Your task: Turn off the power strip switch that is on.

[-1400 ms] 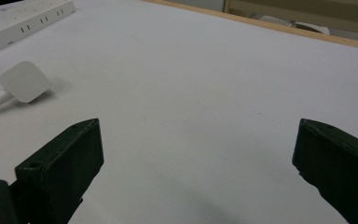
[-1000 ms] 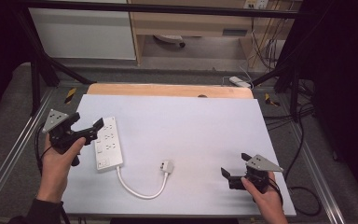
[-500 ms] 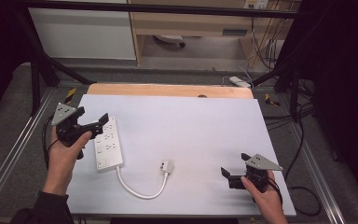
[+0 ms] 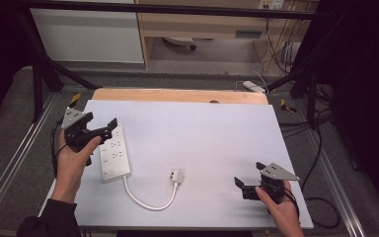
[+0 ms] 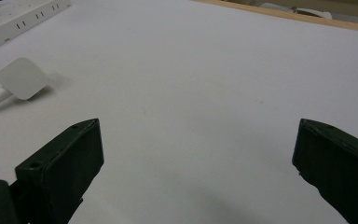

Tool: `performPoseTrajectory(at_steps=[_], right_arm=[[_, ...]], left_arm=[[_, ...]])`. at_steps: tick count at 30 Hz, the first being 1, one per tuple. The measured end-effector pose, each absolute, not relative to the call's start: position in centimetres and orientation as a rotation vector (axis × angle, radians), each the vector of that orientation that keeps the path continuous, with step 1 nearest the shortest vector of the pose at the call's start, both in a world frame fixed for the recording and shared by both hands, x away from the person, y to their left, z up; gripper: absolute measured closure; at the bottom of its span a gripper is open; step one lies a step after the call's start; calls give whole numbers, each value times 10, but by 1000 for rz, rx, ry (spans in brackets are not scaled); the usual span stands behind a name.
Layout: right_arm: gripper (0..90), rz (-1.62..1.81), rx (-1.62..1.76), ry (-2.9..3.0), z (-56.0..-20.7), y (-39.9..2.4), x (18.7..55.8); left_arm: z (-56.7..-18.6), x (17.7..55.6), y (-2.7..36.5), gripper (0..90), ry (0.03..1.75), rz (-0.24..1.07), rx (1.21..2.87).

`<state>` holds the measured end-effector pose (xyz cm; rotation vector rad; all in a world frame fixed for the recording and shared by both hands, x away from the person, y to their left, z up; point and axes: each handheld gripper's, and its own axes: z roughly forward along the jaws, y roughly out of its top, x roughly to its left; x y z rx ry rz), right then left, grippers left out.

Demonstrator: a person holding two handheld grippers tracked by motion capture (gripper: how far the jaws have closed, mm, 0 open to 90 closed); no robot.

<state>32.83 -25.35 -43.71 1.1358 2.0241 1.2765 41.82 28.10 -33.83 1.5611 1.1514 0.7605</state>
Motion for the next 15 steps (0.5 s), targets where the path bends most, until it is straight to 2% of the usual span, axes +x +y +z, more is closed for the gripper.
performPoseTrajectory(at_steps=[7, 15], right_arm=[[25, 1271, 1148, 2010, -437, -256, 330], [27, 1267, 1159, 2001, -438, -256, 330]], left_arm=[[-332, 434, 279, 123, 1160, 767, 1572], [-332, 440, 277, 254, 1174, 791, 1581]])
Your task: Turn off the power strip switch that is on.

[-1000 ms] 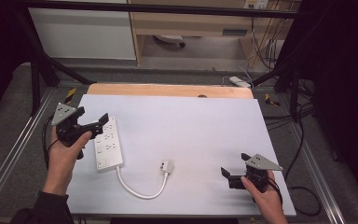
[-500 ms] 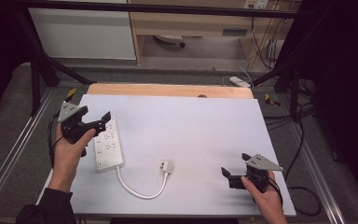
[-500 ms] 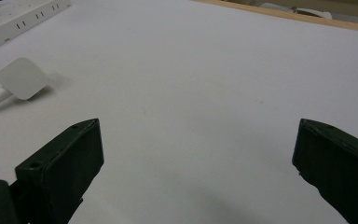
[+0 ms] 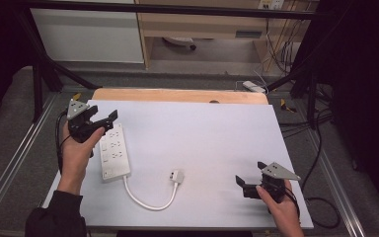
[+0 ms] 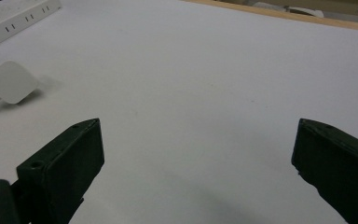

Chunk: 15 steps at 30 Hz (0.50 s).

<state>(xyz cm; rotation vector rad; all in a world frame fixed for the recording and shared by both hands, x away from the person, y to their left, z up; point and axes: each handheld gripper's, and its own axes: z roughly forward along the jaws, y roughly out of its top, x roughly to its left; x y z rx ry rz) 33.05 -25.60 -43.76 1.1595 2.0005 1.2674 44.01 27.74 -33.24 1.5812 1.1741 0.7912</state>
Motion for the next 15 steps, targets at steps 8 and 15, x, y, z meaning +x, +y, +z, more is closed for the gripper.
performPoseTrajectory(at_steps=[8, 15], right_arm=[[28, 1267, 1158, 1999, -437, -255, 329], [28, 1267, 1149, 1999, -436, -255, 329]], left_arm=[[-333, 443, 285, 490, 1194, 831, 1596], [-339, 449, 290, 666, 1205, 823, 1605]])
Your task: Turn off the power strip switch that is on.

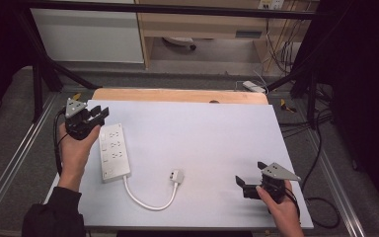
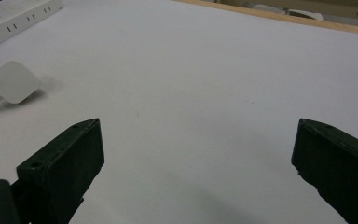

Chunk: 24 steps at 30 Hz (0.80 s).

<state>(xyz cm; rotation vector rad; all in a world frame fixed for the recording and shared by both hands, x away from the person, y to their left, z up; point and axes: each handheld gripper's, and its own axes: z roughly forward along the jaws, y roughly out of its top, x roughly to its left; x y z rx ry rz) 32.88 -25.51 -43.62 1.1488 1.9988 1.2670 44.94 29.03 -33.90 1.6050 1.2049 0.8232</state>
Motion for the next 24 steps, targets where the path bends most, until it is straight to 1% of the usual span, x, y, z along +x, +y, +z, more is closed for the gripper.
performPoseTrajectory(at_steps=[1, 3, 6, 7, 8, 9, 13, 19, 24], right_arm=[[28, 1260, 1146, 2004, -436, -254, 328], [28, 1257, 1138, 2005, -436, -254, 328], [28, 1253, 1135, 2008, -436, -253, 327], [28, 1253, 1135, 2008, -436, -253, 327], [29, 1252, 1136, 2003, -435, -253, 327], [30, 1242, 1135, 1997, -435, -254, 327], [29, 1248, 1145, 1986, -435, -255, 327], [28, 1253, 1133, 1993, -434, -254, 326], [29, 1251, 1140, 1988, -434, -255, 327]], left_arm=[[-340, 450, 292, 700, 1213, 829, 1602], [-341, 450, 295, 717, 1218, 836, 1596], [-343, 450, 300, 799, 1227, 835, 1587], [-344, 450, 302, 799, 1230, 832, 1588], [-346, 451, 304, 850, 1231, 828, 1595], [-347, 451, 305, 873, 1226, 815, 1607], [-353, 454, 309, 899, 1230, 821, 1635], [-365, 460, 311, 900, 1256, 807, 1650], [-374, 466, 317, 900, 1300, 783, 1631]])
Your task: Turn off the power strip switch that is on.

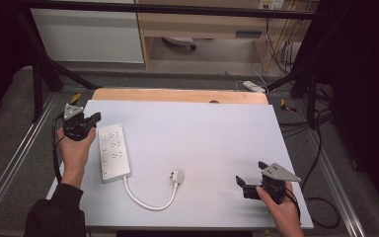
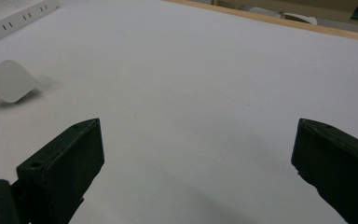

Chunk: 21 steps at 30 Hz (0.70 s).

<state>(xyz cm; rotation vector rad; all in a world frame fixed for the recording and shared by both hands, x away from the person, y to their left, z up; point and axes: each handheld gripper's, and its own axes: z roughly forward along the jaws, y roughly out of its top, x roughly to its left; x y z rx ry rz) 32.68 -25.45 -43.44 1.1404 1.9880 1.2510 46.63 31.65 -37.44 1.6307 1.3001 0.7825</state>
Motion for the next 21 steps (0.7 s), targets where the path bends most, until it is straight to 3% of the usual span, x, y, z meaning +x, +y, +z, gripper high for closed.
performPoseTrajectory(at_steps=[21], right_arm=[[29, 1248, 1133, 1987, -434, -254, 326]], left_arm=[[-398, 470, 331, 900, 1364, 700, 1735]])
